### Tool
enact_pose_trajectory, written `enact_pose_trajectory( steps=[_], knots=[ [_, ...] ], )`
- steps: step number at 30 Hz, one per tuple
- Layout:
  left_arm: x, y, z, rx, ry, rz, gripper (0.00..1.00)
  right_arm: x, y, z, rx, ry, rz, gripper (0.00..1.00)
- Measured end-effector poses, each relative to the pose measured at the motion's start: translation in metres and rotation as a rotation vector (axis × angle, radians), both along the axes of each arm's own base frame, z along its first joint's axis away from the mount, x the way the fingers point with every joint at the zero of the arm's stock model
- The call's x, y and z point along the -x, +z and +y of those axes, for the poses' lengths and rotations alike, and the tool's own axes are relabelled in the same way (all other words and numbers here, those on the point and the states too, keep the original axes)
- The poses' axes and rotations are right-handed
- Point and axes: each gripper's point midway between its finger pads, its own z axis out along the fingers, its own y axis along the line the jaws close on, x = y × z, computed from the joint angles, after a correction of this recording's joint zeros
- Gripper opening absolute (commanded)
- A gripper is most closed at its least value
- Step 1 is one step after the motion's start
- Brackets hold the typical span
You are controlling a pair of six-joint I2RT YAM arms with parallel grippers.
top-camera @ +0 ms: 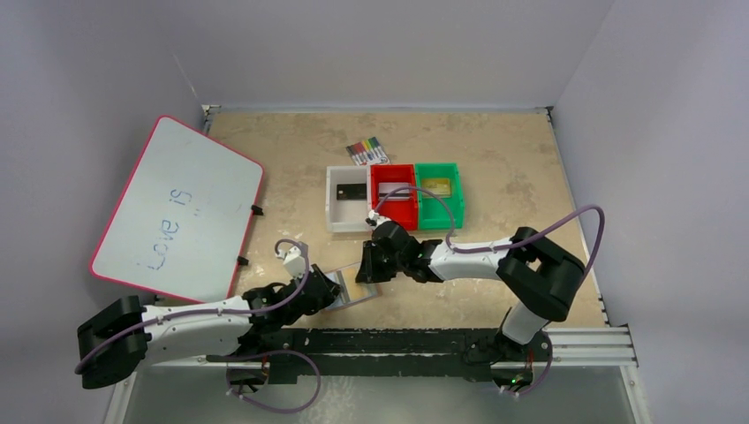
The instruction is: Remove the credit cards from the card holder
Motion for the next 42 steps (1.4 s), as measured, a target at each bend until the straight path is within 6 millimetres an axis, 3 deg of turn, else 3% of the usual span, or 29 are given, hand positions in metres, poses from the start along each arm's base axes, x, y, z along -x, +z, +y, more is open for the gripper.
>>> enact_pose_trajectory(
  steps=[8, 13, 17, 23, 38, 42],
  knots=[
    [0.0, 0.0, 0.006, -0.021, 0.003, -0.006, 0.01, -0.002, -0.001, -0.001, 0.011, -0.02, 0.005, 0.18],
    [0.001, 0.001, 0.011, -0.032, 0.007, -0.011, 0.0, -0.001, -0.001, -0.001, 0.011, -0.021, 0.006, 0.17],
    [0.001, 0.002, 0.011, -0.031, 0.009, -0.014, 0.17, -0.001, -0.001, -0.001, 0.01, -0.022, 0.007, 0.18],
    [-0.002, 0.005, 0.006, 0.031, 0.02, -0.031, 0.3, -0.001, -0.001, -0.001, 0.01, -0.023, 0.008, 0.17],
    [-0.008, 0.013, -0.008, 0.252, 0.069, -0.064, 0.39, 0.0, -0.001, 0.0, 0.003, -0.031, 0.019, 0.17],
    [-0.01, 0.014, -0.012, 0.265, 0.067, -0.068, 0.35, 0.0, -0.002, 0.0, 0.001, -0.034, 0.022, 0.17]
  ],
)
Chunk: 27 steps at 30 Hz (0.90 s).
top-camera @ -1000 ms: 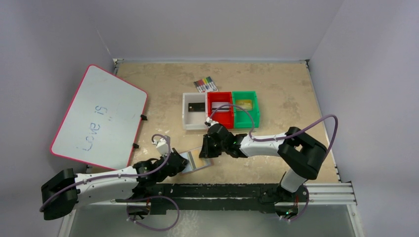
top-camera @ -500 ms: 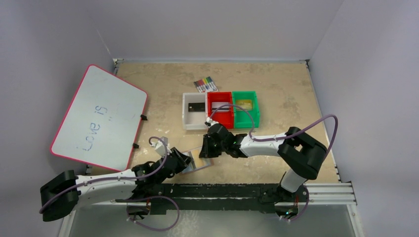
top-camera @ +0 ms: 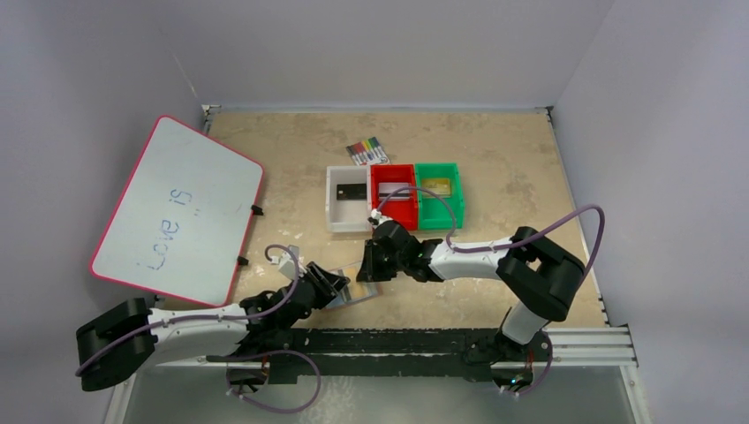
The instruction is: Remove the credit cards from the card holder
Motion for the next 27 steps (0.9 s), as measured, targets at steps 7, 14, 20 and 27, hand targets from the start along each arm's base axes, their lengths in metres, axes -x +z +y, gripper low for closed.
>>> enact_pose_trajectory(
  steps=[7, 14, 20, 27],
  knots=[
    [-0.001, -0.005, -0.002, -0.012, -0.005, 0.003, 0.15, -0.002, 0.0, -0.001, 0.001, -0.013, 0.002, 0.16],
    [-0.001, 0.0, -0.001, 0.001, -0.003, -0.002, 0.05, -0.003, -0.001, -0.003, 0.006, -0.024, 0.008, 0.14],
    [-0.001, 0.007, -0.001, 0.023, -0.005, -0.013, 0.0, -0.004, -0.001, -0.003, 0.005, -0.03, 0.009, 0.14],
    [0.001, 0.004, 0.001, 0.01, -0.005, -0.001, 0.0, -0.004, -0.002, -0.003, 0.008, -0.033, 0.012, 0.13]
  ],
)
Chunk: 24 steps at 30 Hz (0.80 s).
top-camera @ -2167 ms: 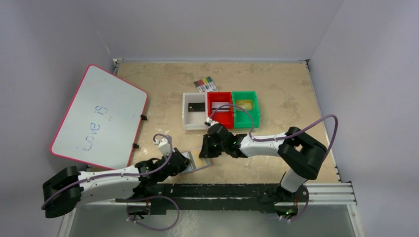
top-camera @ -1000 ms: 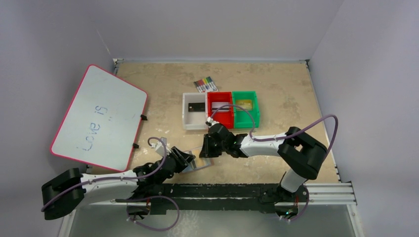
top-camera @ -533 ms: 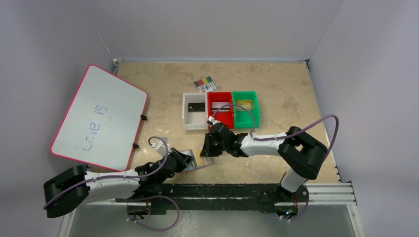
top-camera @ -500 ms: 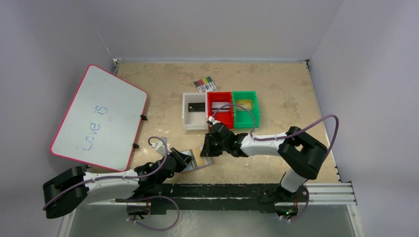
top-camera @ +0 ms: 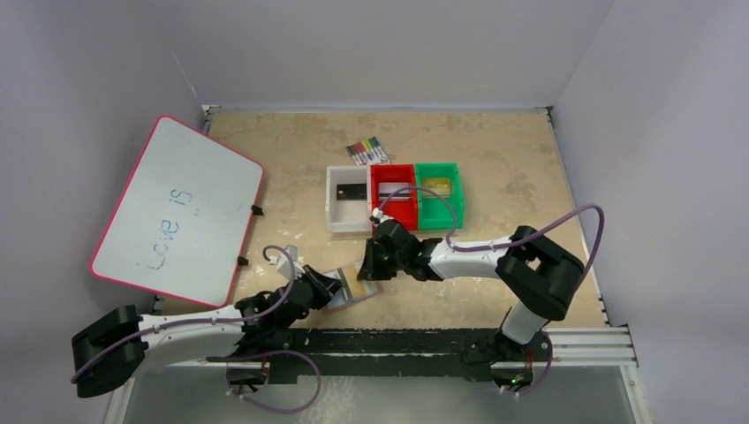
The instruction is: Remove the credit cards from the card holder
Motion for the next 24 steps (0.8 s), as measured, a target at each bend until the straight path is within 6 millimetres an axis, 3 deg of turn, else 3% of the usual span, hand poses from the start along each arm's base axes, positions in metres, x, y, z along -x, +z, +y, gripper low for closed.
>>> enact_pose_trajectory(
  steps=[14, 24],
  knots=[
    [0.009, -0.014, 0.024, -0.091, 0.019, 0.042, 0.0, 0.001, -0.002, 0.006, -0.002, 0.006, 0.005, 0.11],
    [0.008, -0.015, 0.026, -0.158, 0.022, 0.067, 0.04, 0.002, 0.0, 0.008, -0.007, 0.014, 0.004, 0.15]
  ],
)
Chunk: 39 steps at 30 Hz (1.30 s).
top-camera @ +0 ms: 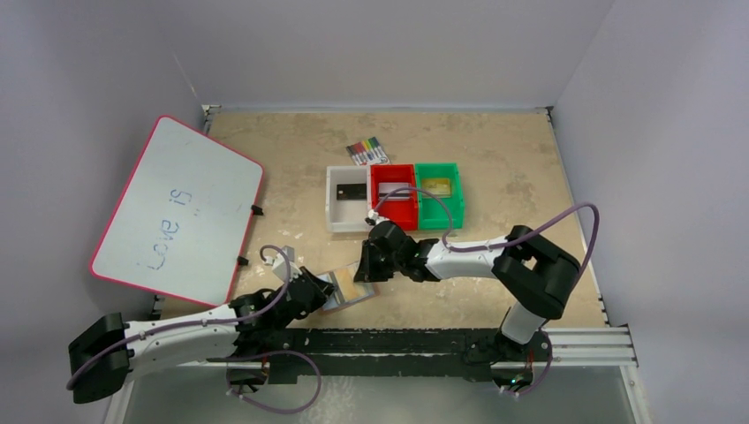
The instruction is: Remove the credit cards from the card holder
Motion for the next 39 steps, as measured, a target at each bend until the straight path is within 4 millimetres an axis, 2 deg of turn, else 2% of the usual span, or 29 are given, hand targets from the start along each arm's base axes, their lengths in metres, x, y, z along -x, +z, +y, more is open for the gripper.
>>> enact_pose_trajectory(
  steps=[9, 16, 21, 28, 31, 39],
  knots=[
    [-0.001, -0.003, -0.002, -0.022, -0.002, 0.007, 0.04, 0.001, 0.007, -0.004, 0.014, 0.05, -0.04, 0.19],
    [-0.001, -0.003, -0.002, -0.025, -0.004, 0.006, 0.05, 0.011, 0.012, 0.006, -0.028, 0.124, -0.044, 0.18],
    [-0.001, -0.003, -0.002, -0.027, -0.004, 0.006, 0.07, 0.018, 0.002, 0.008, -0.018, 0.152, -0.02, 0.18],
    [-0.001, -0.004, 0.001, -0.039, -0.001, 0.001, 0.13, 0.014, 0.0, 0.013, -0.011, 0.141, -0.012, 0.16],
    [-0.001, -0.003, 0.002, -0.044, -0.006, -0.004, 0.12, 0.014, 0.0, 0.013, -0.012, 0.136, -0.008, 0.16],
    [0.0, -0.001, 0.004, -0.041, -0.007, -0.006, 0.0, 0.015, 0.0, 0.013, -0.016, 0.124, 0.002, 0.16]
  ],
)
